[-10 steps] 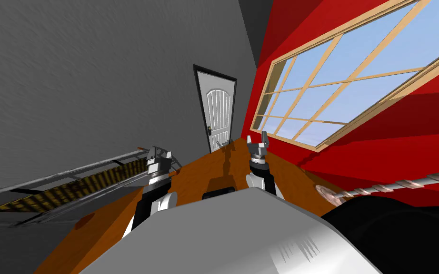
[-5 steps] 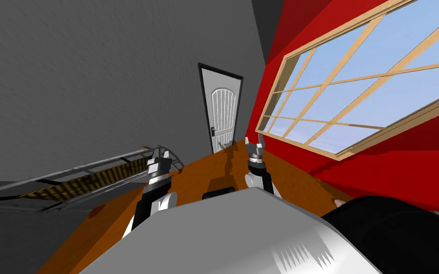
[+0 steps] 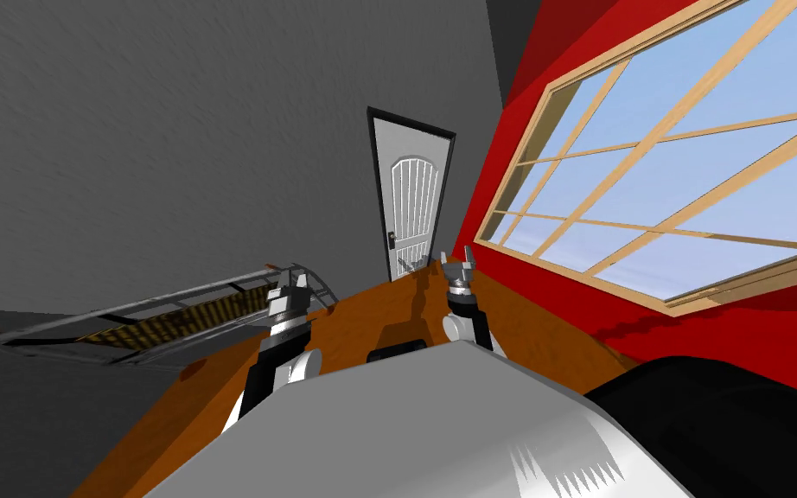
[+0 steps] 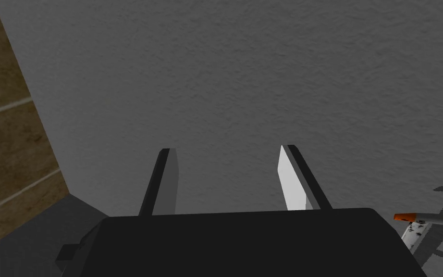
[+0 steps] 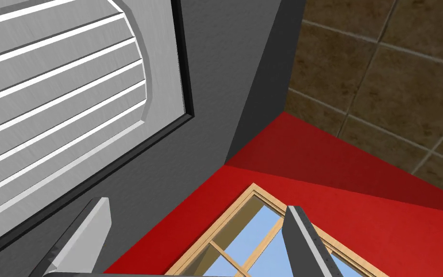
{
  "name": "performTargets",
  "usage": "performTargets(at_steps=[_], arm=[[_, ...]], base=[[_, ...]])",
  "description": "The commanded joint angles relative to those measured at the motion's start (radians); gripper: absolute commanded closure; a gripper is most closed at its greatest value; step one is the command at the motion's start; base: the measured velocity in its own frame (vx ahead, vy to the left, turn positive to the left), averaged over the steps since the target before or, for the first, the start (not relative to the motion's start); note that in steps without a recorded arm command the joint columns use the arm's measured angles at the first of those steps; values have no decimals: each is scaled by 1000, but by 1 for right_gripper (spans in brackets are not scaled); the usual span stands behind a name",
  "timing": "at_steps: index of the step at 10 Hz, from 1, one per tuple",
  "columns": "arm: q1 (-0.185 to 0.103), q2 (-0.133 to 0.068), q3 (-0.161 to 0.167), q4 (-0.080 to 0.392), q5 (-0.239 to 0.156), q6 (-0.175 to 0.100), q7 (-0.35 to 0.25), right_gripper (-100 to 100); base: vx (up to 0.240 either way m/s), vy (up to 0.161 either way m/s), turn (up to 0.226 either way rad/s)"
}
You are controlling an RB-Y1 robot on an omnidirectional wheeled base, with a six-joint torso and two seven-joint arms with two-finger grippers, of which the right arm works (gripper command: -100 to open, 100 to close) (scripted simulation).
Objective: Pull the door open
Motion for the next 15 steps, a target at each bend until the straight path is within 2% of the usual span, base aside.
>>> performTargets(at_steps=[1,15], arm=[[-8,-11,4,20,-30,1,-16,-100],[-94,-98,52,212,-312,13,-148,-100]], base=[[85,-16,75],[93,-29,121]])
